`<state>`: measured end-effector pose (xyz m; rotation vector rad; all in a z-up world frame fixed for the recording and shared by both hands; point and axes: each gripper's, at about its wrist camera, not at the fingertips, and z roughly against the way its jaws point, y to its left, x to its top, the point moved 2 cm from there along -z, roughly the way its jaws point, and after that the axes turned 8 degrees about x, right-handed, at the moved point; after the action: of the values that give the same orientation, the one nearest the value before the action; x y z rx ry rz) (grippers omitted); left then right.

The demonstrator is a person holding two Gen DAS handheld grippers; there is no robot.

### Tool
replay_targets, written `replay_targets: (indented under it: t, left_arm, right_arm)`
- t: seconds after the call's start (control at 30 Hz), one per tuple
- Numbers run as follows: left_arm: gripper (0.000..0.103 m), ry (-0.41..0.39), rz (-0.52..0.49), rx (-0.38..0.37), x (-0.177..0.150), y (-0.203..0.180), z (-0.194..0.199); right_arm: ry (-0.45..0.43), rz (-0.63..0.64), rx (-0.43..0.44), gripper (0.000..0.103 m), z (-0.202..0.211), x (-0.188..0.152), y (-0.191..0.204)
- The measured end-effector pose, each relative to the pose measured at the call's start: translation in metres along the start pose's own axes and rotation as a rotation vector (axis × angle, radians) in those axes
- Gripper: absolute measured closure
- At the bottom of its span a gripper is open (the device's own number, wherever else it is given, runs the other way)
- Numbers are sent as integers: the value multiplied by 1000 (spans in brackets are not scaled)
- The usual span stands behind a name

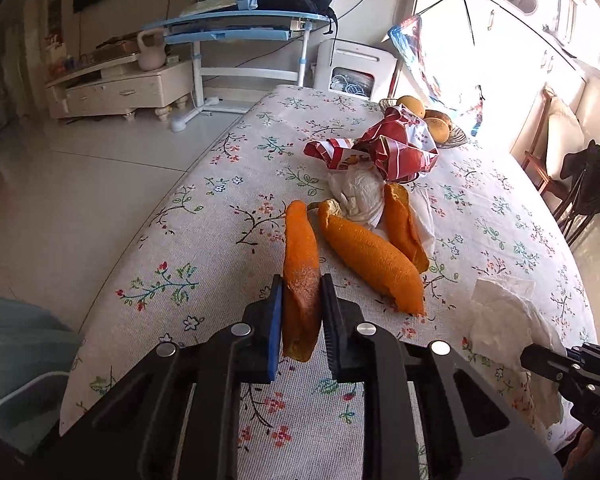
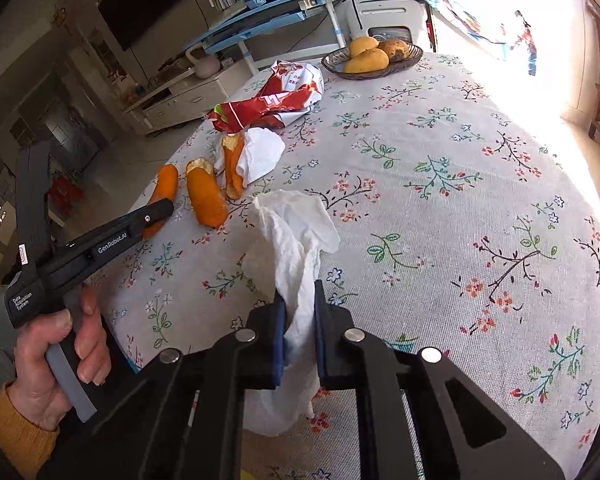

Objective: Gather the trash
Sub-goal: 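Grasp a white tissue with the right gripper while the left grasps an orange peel, then carry the orange peel and tissue over the yellow bin and release both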

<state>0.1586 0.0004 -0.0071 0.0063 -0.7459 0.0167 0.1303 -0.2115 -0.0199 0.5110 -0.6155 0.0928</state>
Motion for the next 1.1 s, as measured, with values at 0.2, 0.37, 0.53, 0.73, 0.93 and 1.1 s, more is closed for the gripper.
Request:
replay_targets:
  t: [0.2, 0.37, 0.53, 0.73, 0.93, 1.1]
  left_arm:
    - [85, -45, 0, -53, -18, 1, 29]
    - [85, -44, -18, -53, -38, -2, 45]
    - [85, -65, -37, -51, -54, -2, 64]
    - [85, -85, -46, -54, -70, 2, 84]
    - [85, -103, -60, -61, -80, 2, 101]
    - [85, -112, -66, -69, -86, 0, 110]
  right_arm:
    - [-27, 22, 18, 92, 12, -7, 12]
    - [-45, 51, 29, 92, 25, -15, 23]
    - [-65, 35, 68, 92, 42, -36, 32]
    - [-73, 54, 111, 92, 63, -65, 51]
    - [1, 78, 141, 92, 75, -100, 66]
    - [140, 132, 120, 92, 65, -133, 79]
